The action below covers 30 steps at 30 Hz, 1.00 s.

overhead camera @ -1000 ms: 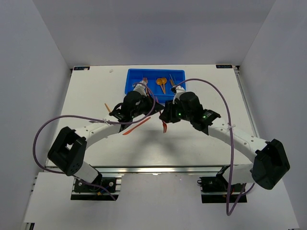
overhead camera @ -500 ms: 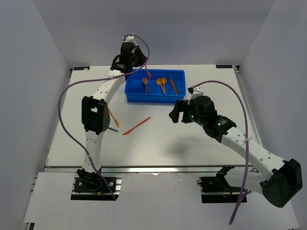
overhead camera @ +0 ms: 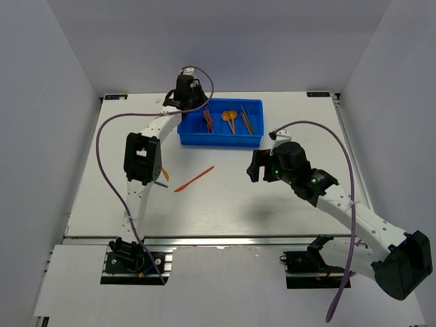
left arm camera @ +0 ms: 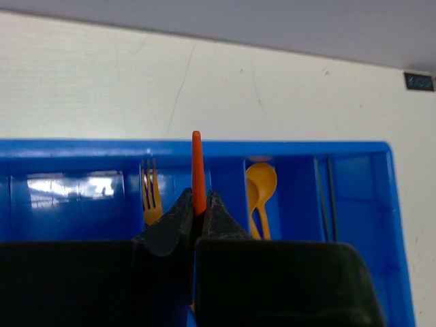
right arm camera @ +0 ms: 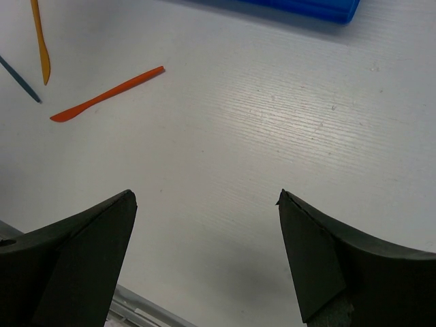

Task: Sort the eating utensils into containers

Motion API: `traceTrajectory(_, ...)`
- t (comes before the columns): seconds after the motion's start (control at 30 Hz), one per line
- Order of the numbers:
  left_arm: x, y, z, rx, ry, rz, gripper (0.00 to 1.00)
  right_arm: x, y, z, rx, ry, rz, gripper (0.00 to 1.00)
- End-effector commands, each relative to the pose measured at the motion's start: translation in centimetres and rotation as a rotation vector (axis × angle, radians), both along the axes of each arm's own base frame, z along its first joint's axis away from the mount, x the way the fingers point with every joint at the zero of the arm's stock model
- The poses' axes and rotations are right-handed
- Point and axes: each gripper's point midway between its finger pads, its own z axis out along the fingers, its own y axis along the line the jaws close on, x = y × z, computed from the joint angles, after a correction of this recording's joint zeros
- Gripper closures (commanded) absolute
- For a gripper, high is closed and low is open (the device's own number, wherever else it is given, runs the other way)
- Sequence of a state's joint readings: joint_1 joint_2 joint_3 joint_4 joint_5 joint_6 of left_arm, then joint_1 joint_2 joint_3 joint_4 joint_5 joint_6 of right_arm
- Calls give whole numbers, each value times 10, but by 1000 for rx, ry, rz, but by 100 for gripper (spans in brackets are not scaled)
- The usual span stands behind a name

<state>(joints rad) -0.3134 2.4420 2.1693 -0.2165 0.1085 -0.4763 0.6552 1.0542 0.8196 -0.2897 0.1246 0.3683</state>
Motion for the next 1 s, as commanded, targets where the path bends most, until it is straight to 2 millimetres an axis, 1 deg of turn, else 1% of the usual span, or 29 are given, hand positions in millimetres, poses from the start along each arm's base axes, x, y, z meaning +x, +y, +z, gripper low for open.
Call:
traceTrajectory(0.0,-13,-13,50,-54,-77,-41,89,5,0,12,9,-42,0,11)
traceTrajectory(0.03,-19,-12,39,-46,-54,-42,87,5,0,10,8,-37,-1,11)
traceTrajectory(0.07,-20,-12,40,-52,-59,-37,83,5,0,9,7,-36,-1,11)
traceTrajectory(0.1,-22,-11,45,-56,-65,-31,79,4,0,9,8,-35,-1,11)
traceTrajectory(0.17,-26,-10,38,-63,-52,-28,76,4,1,10,14,-35,4,11)
traceTrajectory(0.2,-26,-12,36,-70,-45,-33,70,4,1,10,17,-36,4,11)
traceTrajectory(0.3,-29,-18,37,-94,-35,-48,57,4,1,8,15,-34,3,11)
traceTrajectory(0.33,-30,-18,43,-97,-44,-45,45,4,1,8,13,-33,3,11)
traceTrajectory(0.37,-32,-22,48,-98,-51,-50,39,5,1,7,12,-32,1,11)
traceTrajectory(0.43,-35,-25,63,-99,-78,-48,32,5,1,5,4,-29,1,11)
traceTrajectory(0.47,-38,-28,82,-104,-108,-51,25,7,1,4,2,-28,2,11)
traceTrajectory(0.53,-40,-24,102,-112,-140,-39,22,8,4,1,-4,-22,10,11)
traceTrajectory(0.57,-45,-21,125,-121,-171,-30,20,9,7,1,0,-23,23,11)
traceTrajectory(0.6,-48,-17,135,-118,-184,-18,19,10,10,-5,-10,-8,37,11)
traceTrajectory(0.63,-51,-13,146,-113,-200,2,15,12,11,-7,-24,-8,47,11)
traceTrajectory(0.67,-62,-6,169,-98,-232,8,2,15,14,-4,-31,-7,51,11)
traceTrajectory(0.7,-68,-2,175,-72,-234,21,2,18,13,-14,-60,25,41,11)
traceTrajectory(0.73,-80,1,165,-6,-189,11,2,19,11,-17,-71,49,13,11)
traceTrajectory(0.77,-90,3,162,26,-165,-3,2,24,6,-18,-86,43,-26,11)
traceTrajectory(0.8,-104,6,165,56,-145,-19,2,25,5,-17,-85,39,-41,11)
traceTrajectory(0.83,-118,9,139,101,-76,-45,2,26,3,-15,-81,32,-55,11)
traceTrajectory(0.87,-141,6,113,158,-1,-128,2,27,-1,-15,-85,24,-76,11)
traceTrajectory(0.9,-162,10,111,183,17,-159,2,26,-4,-12,-82,13,-82,11)
traceTrajectory(0.93,-179,13,95,217,53,-187,2,24,-7,-12,-89,9,-80,11)
traceTrajectory(0.97,-211,14,48,296,133,-247,2,23,-8,-11,-96,9,-73,11)
